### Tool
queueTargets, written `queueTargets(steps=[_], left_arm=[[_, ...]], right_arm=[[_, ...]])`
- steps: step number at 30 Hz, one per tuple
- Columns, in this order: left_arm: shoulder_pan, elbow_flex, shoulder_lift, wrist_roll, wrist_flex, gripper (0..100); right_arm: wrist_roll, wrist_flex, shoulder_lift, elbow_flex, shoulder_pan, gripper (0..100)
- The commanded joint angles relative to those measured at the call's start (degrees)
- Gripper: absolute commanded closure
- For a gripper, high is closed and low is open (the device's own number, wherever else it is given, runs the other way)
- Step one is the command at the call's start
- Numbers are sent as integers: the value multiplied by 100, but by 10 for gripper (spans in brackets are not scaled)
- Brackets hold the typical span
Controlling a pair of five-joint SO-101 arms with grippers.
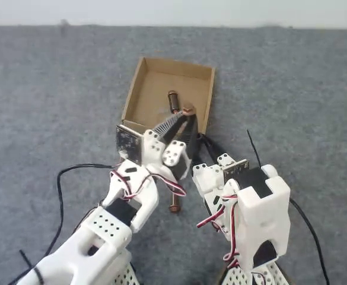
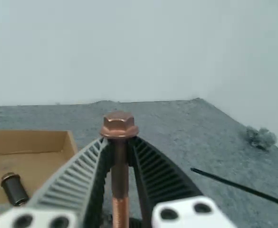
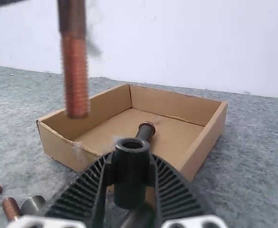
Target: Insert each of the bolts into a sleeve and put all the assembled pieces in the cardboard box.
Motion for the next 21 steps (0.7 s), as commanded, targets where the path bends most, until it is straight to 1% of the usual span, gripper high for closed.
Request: queueTargets(steps=[1, 10, 18, 21], left_arm=[[79, -127, -229, 26, 18, 989], [44, -259, -70, 18, 0, 989], [-202, -813, 1073, 9, -35, 989], [-237, -734, 1143, 0, -343, 989]], right_arm=[[53, -163, -40, 97, -57, 992], [79, -171, -48, 316, -224, 992], [79, -171, -48, 299, -224, 992], [79, -171, -48, 316, -215, 992]])
